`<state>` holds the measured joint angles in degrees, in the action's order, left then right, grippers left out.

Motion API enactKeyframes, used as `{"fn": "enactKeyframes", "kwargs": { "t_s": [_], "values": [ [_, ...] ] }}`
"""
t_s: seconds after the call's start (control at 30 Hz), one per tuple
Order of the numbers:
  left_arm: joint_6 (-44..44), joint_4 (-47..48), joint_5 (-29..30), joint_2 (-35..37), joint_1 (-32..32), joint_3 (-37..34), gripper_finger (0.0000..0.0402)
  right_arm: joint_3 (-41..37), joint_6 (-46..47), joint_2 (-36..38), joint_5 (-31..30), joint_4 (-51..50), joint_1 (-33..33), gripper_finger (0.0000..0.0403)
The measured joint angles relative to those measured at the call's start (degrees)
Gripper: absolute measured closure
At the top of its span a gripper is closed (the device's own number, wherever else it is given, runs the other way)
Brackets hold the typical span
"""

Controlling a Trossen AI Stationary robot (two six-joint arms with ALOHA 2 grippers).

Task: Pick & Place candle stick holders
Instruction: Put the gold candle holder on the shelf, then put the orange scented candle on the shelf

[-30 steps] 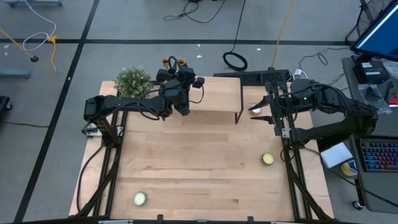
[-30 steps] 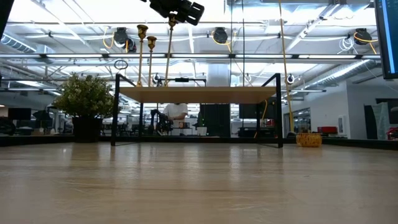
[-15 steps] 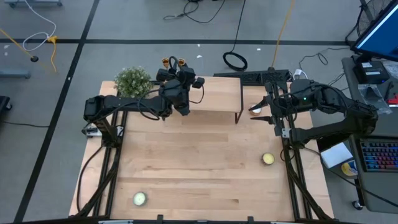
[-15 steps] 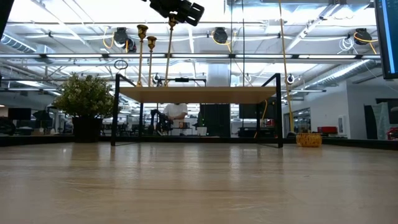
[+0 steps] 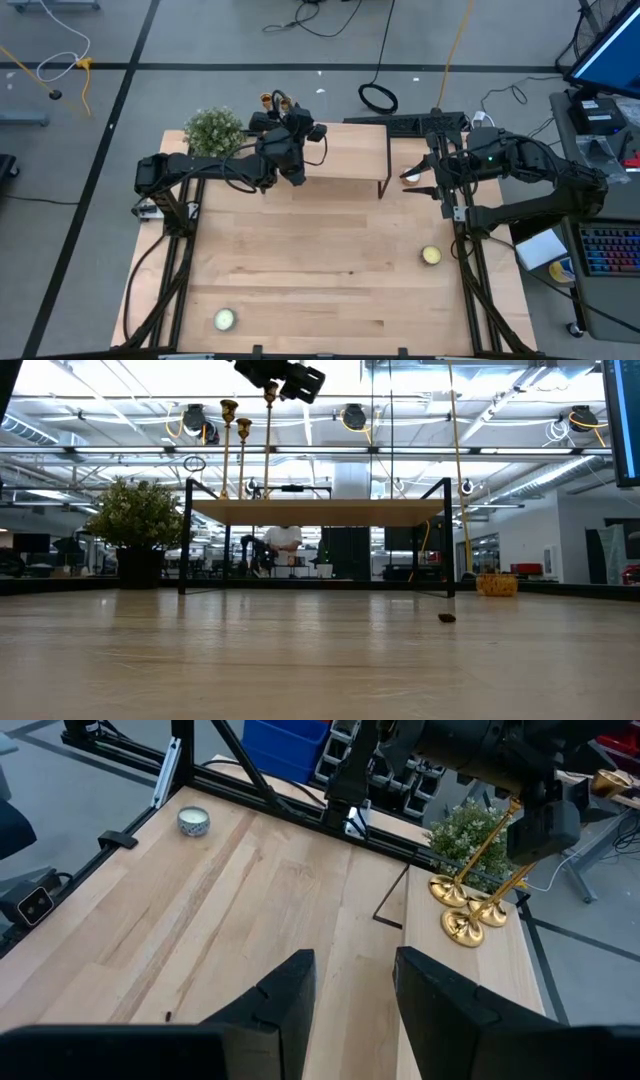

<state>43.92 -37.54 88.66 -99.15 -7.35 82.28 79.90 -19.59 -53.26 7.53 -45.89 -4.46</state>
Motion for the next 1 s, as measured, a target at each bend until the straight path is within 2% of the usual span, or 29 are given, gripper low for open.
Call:
{"fn": "enactKeyframes", "kwargs": {
  "t_s": [0.2,0.4,1.0],
  "values": [
    [0.9,0.0,0.0,0.0,0.3,0.0,0.0114,0.0,0.0,0.0,0.0,0.2,0.0,0.0273],
    [1.0,-0.1,0.0,0.0,0.8,0.0,0.0090,0.0,0.0,0.0,0.0,0.2,0.0,0.0273],
    [1.2,-0.3,0.1,1.3,1.2,0.0,0.0074,0.0,0.0,0.0,0.0,0.2,0.0,0.0273]
  ]
}}
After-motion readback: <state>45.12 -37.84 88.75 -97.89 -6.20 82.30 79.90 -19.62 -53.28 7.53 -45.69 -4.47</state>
